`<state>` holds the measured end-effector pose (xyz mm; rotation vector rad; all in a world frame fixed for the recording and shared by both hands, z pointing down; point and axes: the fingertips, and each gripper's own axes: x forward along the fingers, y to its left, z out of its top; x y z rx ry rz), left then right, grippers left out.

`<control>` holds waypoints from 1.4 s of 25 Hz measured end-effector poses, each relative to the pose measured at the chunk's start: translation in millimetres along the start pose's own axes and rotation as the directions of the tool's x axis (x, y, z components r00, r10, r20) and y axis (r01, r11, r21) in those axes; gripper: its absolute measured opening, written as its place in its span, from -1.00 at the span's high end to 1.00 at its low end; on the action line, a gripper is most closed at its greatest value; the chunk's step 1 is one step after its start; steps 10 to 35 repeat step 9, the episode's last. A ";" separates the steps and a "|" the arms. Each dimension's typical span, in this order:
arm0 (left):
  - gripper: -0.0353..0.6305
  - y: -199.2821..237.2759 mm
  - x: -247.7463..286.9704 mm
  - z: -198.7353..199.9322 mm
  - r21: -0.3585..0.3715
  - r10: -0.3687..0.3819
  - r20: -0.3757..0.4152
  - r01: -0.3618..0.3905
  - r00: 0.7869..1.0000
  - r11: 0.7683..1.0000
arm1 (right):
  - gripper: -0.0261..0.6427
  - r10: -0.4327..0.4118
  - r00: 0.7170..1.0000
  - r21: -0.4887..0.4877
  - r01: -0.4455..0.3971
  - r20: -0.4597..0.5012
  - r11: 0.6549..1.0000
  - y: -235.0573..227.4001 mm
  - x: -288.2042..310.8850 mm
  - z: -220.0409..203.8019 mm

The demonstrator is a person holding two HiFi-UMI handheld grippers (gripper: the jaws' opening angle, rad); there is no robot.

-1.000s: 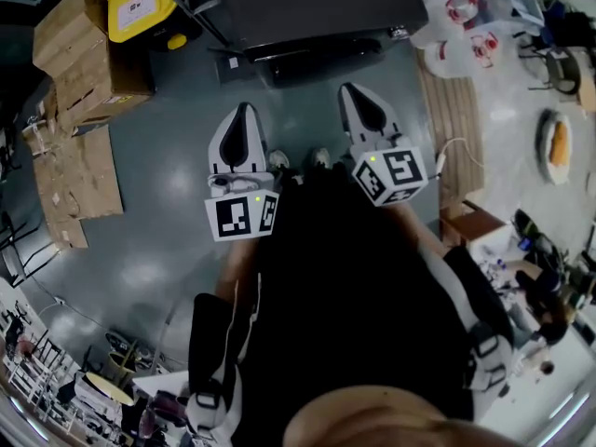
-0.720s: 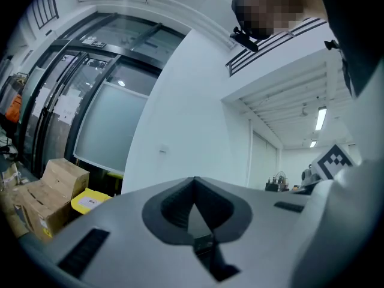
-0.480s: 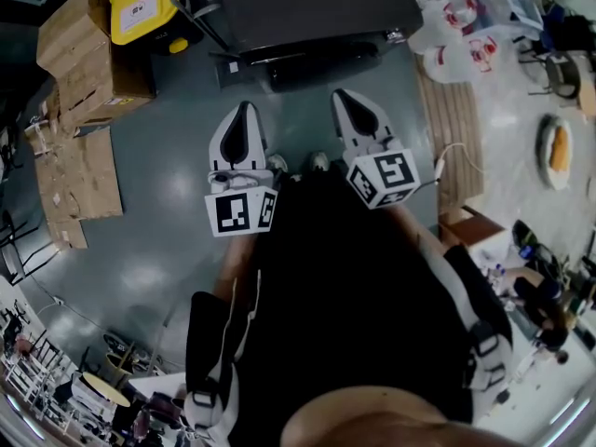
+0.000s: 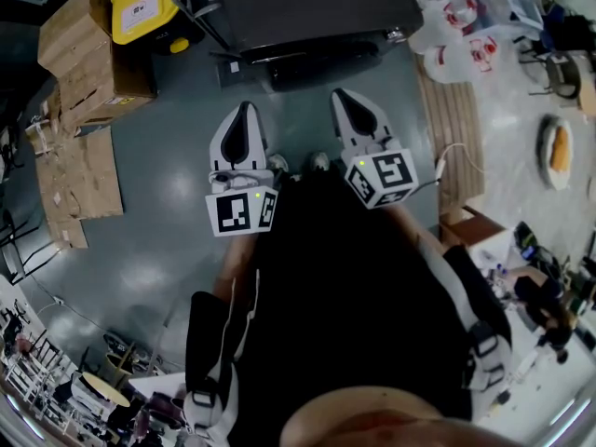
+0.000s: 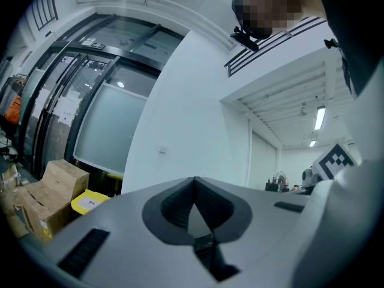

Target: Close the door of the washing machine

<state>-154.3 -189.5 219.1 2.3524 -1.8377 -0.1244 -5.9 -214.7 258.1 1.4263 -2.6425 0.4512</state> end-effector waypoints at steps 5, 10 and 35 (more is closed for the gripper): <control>0.88 1.4 -3.1 0.1 -0.001 -0.001 -0.006 0.001 1.000 1.000 | 0.90 -0.001 1.000 0.011 0.001 0.006 1.000 4.0 -0.4 -0.1; 0.88 -0.5 -5.6 0.9 0.001 -0.006 -0.006 0.006 1.000 1.000 | 0.90 -0.003 1.000 0.021 0.003 0.010 1.000 4.8 -2.2 -0.8; 0.88 -0.5 -5.6 0.9 0.001 -0.006 -0.006 0.006 1.000 1.000 | 0.90 -0.003 1.000 0.021 0.003 0.010 1.000 4.8 -2.2 -0.8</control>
